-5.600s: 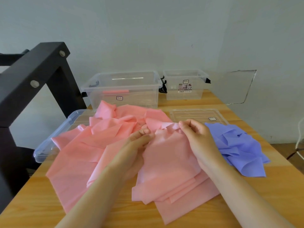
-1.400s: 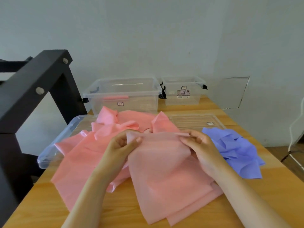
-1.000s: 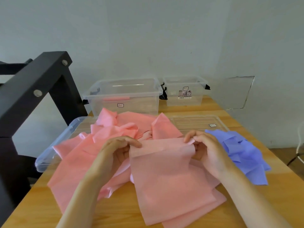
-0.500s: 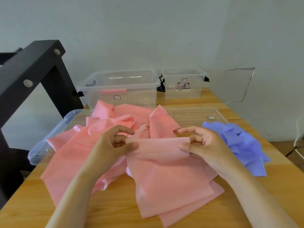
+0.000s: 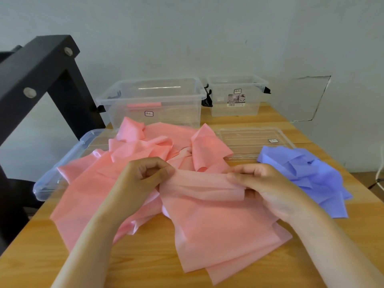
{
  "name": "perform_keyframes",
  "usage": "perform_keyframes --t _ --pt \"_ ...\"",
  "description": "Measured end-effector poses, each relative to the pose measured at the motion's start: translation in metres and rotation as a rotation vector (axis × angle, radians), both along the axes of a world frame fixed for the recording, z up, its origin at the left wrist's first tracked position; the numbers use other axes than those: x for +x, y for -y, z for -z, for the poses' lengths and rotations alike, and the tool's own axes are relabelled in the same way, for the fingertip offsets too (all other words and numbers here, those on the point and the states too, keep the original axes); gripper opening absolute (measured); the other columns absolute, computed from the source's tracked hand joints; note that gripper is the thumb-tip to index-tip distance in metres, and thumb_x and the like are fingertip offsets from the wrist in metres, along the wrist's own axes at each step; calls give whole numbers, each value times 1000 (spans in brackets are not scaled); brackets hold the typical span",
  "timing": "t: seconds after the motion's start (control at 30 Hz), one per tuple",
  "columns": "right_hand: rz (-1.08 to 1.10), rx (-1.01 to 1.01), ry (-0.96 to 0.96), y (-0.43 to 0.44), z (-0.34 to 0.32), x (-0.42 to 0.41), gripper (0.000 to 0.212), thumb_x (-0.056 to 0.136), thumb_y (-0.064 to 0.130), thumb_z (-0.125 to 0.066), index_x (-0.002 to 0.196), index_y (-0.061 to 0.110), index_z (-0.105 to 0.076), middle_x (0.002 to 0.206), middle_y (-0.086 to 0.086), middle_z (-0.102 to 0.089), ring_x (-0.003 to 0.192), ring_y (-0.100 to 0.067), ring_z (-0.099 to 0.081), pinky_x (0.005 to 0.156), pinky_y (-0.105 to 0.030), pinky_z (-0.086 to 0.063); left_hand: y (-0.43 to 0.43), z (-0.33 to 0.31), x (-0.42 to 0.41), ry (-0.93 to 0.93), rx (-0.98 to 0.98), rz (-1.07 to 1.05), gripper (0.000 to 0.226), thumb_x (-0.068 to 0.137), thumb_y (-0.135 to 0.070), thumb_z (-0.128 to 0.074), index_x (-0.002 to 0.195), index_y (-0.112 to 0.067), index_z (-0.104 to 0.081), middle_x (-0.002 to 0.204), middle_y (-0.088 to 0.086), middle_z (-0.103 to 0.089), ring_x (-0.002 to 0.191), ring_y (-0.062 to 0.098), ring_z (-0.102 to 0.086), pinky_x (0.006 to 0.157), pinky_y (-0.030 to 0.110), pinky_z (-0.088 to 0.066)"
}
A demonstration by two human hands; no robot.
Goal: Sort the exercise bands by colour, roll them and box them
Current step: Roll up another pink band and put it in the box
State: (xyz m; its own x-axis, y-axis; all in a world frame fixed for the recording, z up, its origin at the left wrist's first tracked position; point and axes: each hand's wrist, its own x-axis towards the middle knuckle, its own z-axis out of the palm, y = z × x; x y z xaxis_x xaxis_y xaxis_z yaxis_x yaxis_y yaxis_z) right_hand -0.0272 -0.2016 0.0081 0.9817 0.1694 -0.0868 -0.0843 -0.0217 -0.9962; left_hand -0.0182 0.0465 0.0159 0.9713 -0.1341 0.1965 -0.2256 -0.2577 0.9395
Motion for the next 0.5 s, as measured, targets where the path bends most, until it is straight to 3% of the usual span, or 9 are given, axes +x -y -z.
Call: perform_keyframes --t 0.1,0.23,0.4,0.5 --pt "15 -19 14 0 3 -2 26 59 35 -75 78 18 -78 83 2 -74 79 -8 -67 80 -24 -48 0 2 0 -2 31 -13 24 92 -11 -61 71 -13 -71 62 0 -64 58 6 -53 56 14 -43" --pt "67 -99 35 3 5 0 6 74 14 -77 79 19 -77 82 0 -75 77 -7 -67 74 -18 -49 2 2 -2 -13 60 -33 21 92 -9 -62 74 -12 -72 66 -1 -67 60 6 -54 57 13 -43" --pt "113 -195 82 8 7 5 13 80 12 -75 83 24 -76 85 2 -76 79 -7 -68 80 -23 -50 5 1 -2 -48 52 -25 11 88 -4 -65 81 -7 -73 68 4 -70 59 5 -58 56 11 -44" --pt "115 -201 135 10 5 6 13 83 13 -73 79 25 -75 77 7 -74 74 -3 -66 73 -17 -51 4 0 -3 -67 18 -4 8 87 -5 -66 82 -7 -73 69 6 -71 61 6 -60 58 12 -47"
